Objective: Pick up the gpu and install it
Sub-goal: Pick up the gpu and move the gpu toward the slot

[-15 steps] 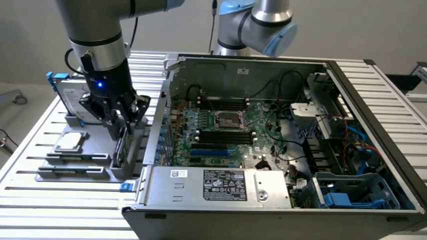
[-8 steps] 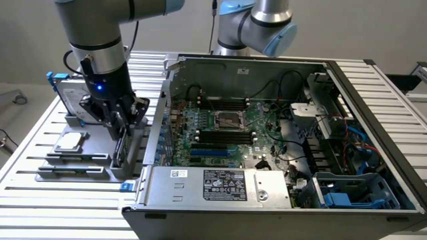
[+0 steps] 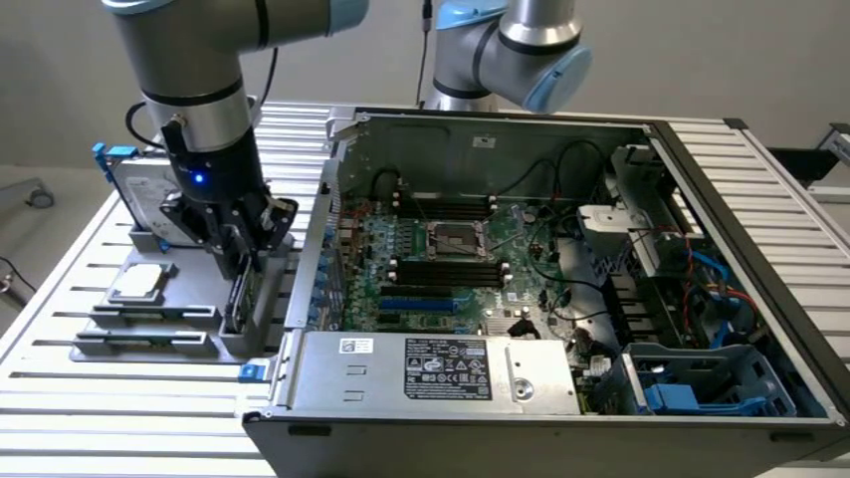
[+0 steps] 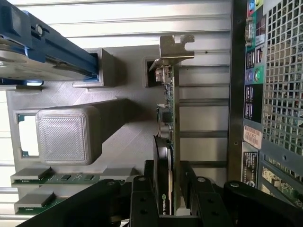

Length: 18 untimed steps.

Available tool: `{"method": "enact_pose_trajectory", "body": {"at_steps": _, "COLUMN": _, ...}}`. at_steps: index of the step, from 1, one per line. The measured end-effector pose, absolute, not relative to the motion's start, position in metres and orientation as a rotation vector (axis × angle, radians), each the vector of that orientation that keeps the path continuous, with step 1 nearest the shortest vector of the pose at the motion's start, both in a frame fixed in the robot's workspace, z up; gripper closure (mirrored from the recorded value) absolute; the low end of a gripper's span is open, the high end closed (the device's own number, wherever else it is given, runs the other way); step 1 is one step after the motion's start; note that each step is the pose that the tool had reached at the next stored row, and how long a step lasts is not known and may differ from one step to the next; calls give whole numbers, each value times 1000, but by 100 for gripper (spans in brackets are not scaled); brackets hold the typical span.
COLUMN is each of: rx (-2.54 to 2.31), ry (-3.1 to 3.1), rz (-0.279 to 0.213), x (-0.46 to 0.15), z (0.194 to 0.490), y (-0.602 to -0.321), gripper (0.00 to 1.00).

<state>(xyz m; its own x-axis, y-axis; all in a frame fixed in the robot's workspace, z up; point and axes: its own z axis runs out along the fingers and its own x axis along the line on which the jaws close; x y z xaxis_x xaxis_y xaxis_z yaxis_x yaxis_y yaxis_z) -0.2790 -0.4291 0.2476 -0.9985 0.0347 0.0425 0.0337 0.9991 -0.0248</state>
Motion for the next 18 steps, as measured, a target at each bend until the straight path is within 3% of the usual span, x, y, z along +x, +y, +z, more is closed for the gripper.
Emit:
{"method": "enact_pose_trajectory", "body": {"at_steps": 10, "rx": -79, "ry": -3095, "rz": 29, "x": -279, "z": 242, "y": -427, "gripper": 64}}
{"method": "enact_pose_trajectory", "body": {"at_steps": 18, "rx": -78, "ry": -3094, "rz": -15, "x": -279, "z": 240, "y": -427, "gripper": 64}}
